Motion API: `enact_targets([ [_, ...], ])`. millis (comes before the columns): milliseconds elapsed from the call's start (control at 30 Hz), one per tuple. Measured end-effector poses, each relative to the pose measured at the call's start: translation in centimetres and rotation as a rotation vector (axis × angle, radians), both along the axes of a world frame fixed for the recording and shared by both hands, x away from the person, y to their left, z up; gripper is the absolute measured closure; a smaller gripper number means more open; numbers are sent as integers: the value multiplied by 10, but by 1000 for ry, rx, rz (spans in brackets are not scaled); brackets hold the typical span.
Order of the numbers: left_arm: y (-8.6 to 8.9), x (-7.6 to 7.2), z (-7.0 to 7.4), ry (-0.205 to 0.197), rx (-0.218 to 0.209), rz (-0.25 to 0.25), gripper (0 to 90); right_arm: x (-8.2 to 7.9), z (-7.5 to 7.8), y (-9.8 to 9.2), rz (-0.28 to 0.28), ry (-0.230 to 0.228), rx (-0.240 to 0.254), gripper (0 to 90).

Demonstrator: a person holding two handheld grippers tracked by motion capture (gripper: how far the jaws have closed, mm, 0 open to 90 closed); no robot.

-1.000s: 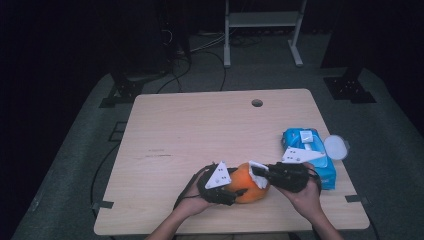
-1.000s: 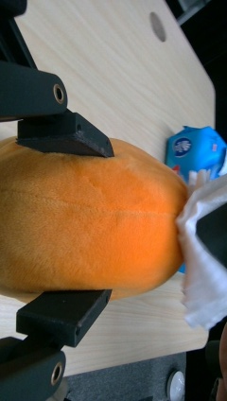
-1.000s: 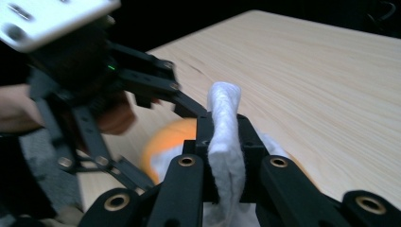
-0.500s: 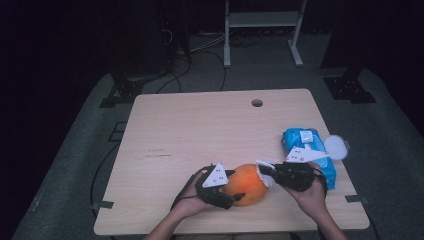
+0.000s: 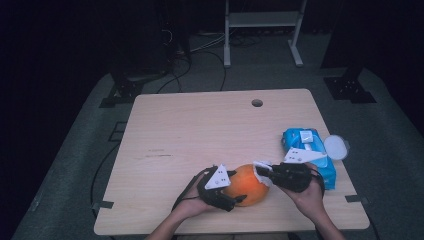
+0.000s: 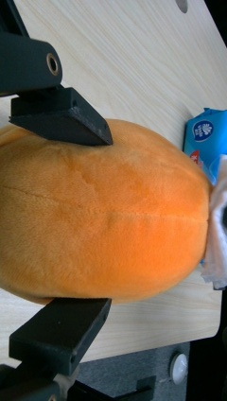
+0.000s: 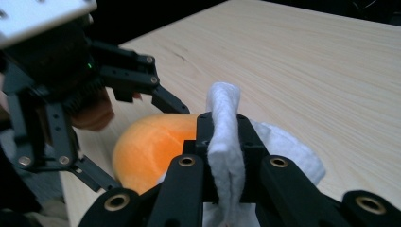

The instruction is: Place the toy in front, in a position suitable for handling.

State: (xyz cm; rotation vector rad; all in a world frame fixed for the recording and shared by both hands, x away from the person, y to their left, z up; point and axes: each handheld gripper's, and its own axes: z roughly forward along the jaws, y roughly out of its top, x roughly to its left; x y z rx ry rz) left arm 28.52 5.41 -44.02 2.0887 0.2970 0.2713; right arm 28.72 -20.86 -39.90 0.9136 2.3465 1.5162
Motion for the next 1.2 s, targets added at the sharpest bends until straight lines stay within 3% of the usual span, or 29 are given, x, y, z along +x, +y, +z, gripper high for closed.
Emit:
enact_targets([
  [233, 0, 1, 0, 9, -16, -8, 213, 13, -10, -29, -86, 51, 21, 828],
  [333, -5, -1, 2, 9, -5, 2, 203, 8, -7, -23, -72, 45, 23, 830],
  [500, -8, -6, 3, -14, 27, -6, 193, -4, 2, 3, 38, 22, 45, 827],
  [633, -4, -4, 3, -4, 12, -12, 198, 1, 0, -2, 13, 18, 20, 828],
  [667, -3, -4, 3, -3, 7, -18, 198, 6, -3, -8, -12, 29, 16, 828],
  [767, 0, -4, 4, 30, -44, -71, 193, 16, -11, -26, -43, 99, 74, 828],
  [867, -3, -4, 5, 22, -28, -59, 204, 14, -12, -27, -48, 108, 81, 829],
  [933, -5, -4, 4, 17, -24, -44, 209, 10, -9, -20, -33, 91, 71, 831],
  [1100, -3, -3, 3, 24, -33, -11, 214, -7, 3, 6, 77, 44, 70, 829],
  [1200, -1, -2, 2, 27, -35, -11, 214, -10, 6, 11, 76, 10, 25, 830],
])
